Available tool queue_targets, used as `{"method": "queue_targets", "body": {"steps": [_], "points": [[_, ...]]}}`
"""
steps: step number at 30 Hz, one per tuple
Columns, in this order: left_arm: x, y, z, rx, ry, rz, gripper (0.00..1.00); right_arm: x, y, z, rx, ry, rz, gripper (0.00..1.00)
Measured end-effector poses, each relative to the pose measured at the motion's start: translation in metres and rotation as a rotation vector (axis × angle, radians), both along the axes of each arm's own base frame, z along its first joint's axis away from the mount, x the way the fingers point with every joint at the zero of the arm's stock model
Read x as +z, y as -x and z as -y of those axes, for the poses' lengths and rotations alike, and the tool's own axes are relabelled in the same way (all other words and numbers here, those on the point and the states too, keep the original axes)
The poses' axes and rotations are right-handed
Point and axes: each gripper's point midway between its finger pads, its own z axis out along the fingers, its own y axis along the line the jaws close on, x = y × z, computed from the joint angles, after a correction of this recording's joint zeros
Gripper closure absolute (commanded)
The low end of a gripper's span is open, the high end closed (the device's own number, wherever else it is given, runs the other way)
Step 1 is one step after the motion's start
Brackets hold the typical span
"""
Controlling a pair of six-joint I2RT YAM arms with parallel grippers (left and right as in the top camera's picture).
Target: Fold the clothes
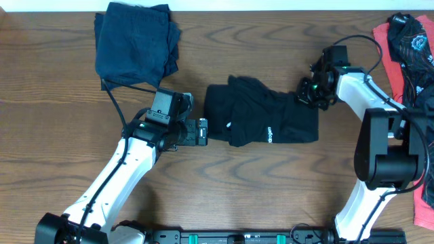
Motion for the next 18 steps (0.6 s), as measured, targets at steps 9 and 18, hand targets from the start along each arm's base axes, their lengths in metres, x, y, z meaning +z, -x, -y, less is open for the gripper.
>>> {"method": "queue_targets", "body": {"steps": [9, 18], "points": [[0.0, 0.0, 0.0, 0.0, 0.0, 0.0, 0.02, 0.005, -0.007, -0.017, 0.044, -0.065, -0.005, 0.99], [0.0, 0.0, 0.0, 0.0, 0.0, 0.0, 0.02, 0.068, -0.002, -0.026, 0.144, -0.066, -0.116, 0.94]]}}
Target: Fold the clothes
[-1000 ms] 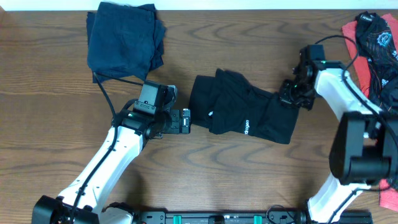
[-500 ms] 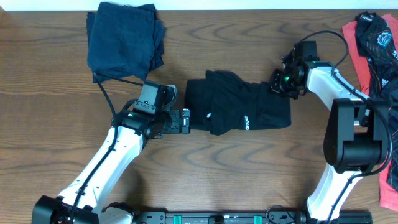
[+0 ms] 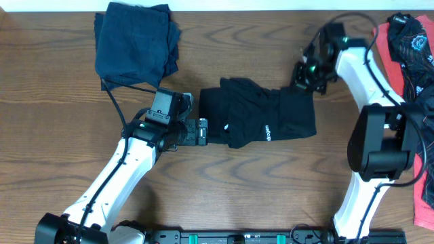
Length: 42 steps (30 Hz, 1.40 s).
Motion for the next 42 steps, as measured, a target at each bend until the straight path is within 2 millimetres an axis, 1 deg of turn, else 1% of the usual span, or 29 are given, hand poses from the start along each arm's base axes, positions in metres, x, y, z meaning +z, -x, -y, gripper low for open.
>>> {"method": "queue_targets", "body": {"steps": [2, 4, 5, 6, 8, 13, 15, 17, 19, 22, 26, 28, 31, 33, 36, 39, 42], "points": [[0.0, 0.0, 0.0, 0.0, 0.0, 0.0, 0.02, 0.012, 0.005, 0.001, 0.02, 0.012, -0.012, 0.94], [0.0, 0.0, 0.0, 0.0, 0.0, 0.001, 0.02, 0.013, 0.017, 0.003, 0.04, 0.038, -0.052, 0.94], [0.0, 0.0, 0.0, 0.0, 0.0, 0.0, 0.02, 0.011, 0.023, 0.003, 0.051, 0.046, -0.071, 0.94], [0.0, 0.0, 0.0, 0.0, 0.0, 0.001, 0.02, 0.008, 0.027, 0.004, 0.062, 0.054, -0.084, 0.94], [0.0, 0.0, 0.0, 0.0, 0.0, 0.001, 0.02, -0.005, 0.039, 0.003, 0.088, 0.057, -0.116, 0.94], [0.0, 0.0, 0.0, 0.0, 0.0, 0.002, 0.02, -0.049, 0.076, 0.0, 0.128, 0.047, -0.21, 0.92], [0.0, 0.0, 0.0, 0.0, 0.0, 0.002, 0.02, -0.062, 0.087, -0.004, 0.141, 0.017, -0.223, 0.91], [0.0, 0.0, 0.0, 0.0, 0.0, 0.002, 0.02, -0.068, 0.096, -0.009, 0.147, -0.02, -0.235, 0.92], [0.0, 0.0, 0.0, 0.0, 0.0, 0.002, 0.02, -0.068, 0.103, -0.011, 0.15, -0.04, -0.244, 0.95], [0.0, 0.0, 0.0, 0.0, 0.0, 0.001, 0.02, -0.069, 0.11, -0.011, 0.143, -0.049, -0.267, 0.95], [0.0, 0.0, 0.0, 0.0, 0.0, 0.001, 0.02, -0.068, 0.115, -0.003, 0.123, -0.045, -0.299, 0.95], [0.0, 0.0, 0.0, 0.0, 0.0, 0.001, 0.02, -0.067, 0.122, 0.007, 0.107, -0.021, -0.34, 0.99], [0.0, 0.0, 0.0, 0.0, 0.0, 0.0, 0.02, -0.06, 0.131, 0.028, 0.076, 0.033, -0.408, 0.99], [0.0, 0.0, 0.0, 0.0, 0.0, 0.0, 0.02, -0.052, 0.131, 0.039, 0.058, 0.054, -0.427, 0.99], [0.0, 0.0, 0.0, 0.0, 0.0, 0.0, 0.02, -0.038, 0.12, 0.051, 0.05, 0.062, -0.4, 0.99], [0.0, 0.0, 0.0, 0.0, 0.0, 0.0, 0.02, -0.023, 0.113, 0.051, 0.066, 0.052, -0.351, 0.97], [0.0, 0.0, 0.0, 0.0, 0.0, 0.0, 0.02, -0.003, 0.118, 0.05, 0.082, 0.052, -0.322, 0.96]]}}
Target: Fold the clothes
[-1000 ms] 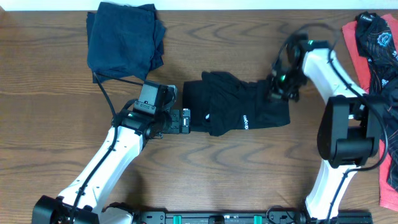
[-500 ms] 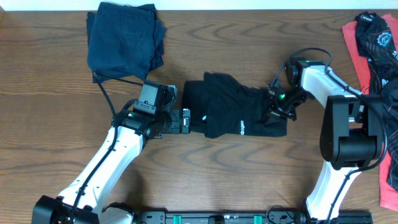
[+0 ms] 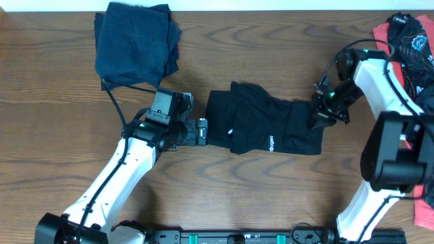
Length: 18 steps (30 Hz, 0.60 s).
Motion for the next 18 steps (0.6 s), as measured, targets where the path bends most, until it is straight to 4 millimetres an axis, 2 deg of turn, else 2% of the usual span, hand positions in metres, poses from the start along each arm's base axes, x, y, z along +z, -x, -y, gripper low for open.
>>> {"method": "queue_targets", "body": {"steps": [3, 6, 13, 18], "points": [[0.0, 0.0, 0.0, 0.0, 0.0, 0.0, 0.02, 0.014, 0.005, 0.0, 0.008, 0.003, 0.021, 0.95], [0.0, 0.0, 0.0, 0.0, 0.0, 0.0, 0.02, 0.016, 0.007, 0.0, 0.012, 0.003, 0.032, 0.94], [0.0, 0.0, 0.0, 0.0, 0.0, 0.0, 0.02, -0.026, 0.039, 0.001, 0.009, 0.019, -0.054, 0.93], [0.0, 0.0, 0.0, 0.0, 0.0, -0.001, 0.02, -0.048, 0.062, 0.019, -0.04, 0.146, -0.136, 0.89]]}}
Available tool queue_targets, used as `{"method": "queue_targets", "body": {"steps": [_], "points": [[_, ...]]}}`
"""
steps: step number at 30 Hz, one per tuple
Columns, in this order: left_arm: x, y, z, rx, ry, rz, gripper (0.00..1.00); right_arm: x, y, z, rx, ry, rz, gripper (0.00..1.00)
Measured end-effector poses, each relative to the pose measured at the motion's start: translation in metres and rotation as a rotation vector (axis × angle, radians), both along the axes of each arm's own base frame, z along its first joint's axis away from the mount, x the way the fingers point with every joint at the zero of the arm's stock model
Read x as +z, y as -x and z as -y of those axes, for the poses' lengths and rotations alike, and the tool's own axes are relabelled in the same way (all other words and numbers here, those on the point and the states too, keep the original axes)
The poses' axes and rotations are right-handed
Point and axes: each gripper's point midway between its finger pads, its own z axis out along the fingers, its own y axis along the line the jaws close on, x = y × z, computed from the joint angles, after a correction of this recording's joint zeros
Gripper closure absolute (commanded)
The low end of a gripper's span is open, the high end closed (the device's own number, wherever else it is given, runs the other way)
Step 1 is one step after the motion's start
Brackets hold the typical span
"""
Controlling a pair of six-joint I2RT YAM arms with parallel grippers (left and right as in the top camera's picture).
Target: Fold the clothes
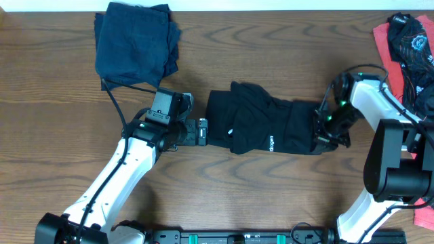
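A black garment (261,127) with small white lettering lies stretched across the middle of the table. My left gripper (203,132) sits at its left edge, shut on the cloth there. At the garment's lower right corner my right gripper (321,141) points down into the fabric; its fingers are hidden, so whether they hold the cloth cannot be told. A folded dark navy garment (134,46) rests at the far left back of the table.
A pile of red and black clothes (408,47) lies along the right edge of the table (61,149). A black cable runs from the navy pile down to the left arm.
My right gripper moved down and slightly left, from the garment's right edge to its lower right corner. The garment and the left gripper stayed put.
The right gripper was first at the garment's upper right corner, then farther back with the cloth drawn up-right. Later it stood at the right edge with the garment pulled out flatter and longer, and now sits at the lower right corner. The left gripper held the left edge throughout.
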Motion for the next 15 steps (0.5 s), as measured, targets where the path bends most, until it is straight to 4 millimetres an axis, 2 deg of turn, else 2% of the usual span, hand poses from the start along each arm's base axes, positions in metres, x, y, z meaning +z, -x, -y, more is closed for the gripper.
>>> {"method": "queue_targets", "body": {"steps": [6, 8, 12, 15], "points": [[0.0, 0.0, 0.0, 0.0, 0.0, -0.001, 0.02, -0.008, 0.003, 0.015, -0.041, 0.104, -0.015, 0.93], [0.0, 0.001, 0.0, 0.0, -0.001, -0.003, 0.02, -0.01, 0.002, 0.021, -0.063, 0.153, -0.014, 0.99], [0.0, 0.001, 0.0, 0.0, -0.002, -0.004, 0.02, -0.006, 0.005, 0.025, -0.086, 0.189, -0.038, 0.98], [0.0, 0.001, 0.0, 0.0, -0.002, -0.004, 0.02, 0.004, 0.0, 0.026, -0.097, 0.196, -0.002, 0.95]]}}
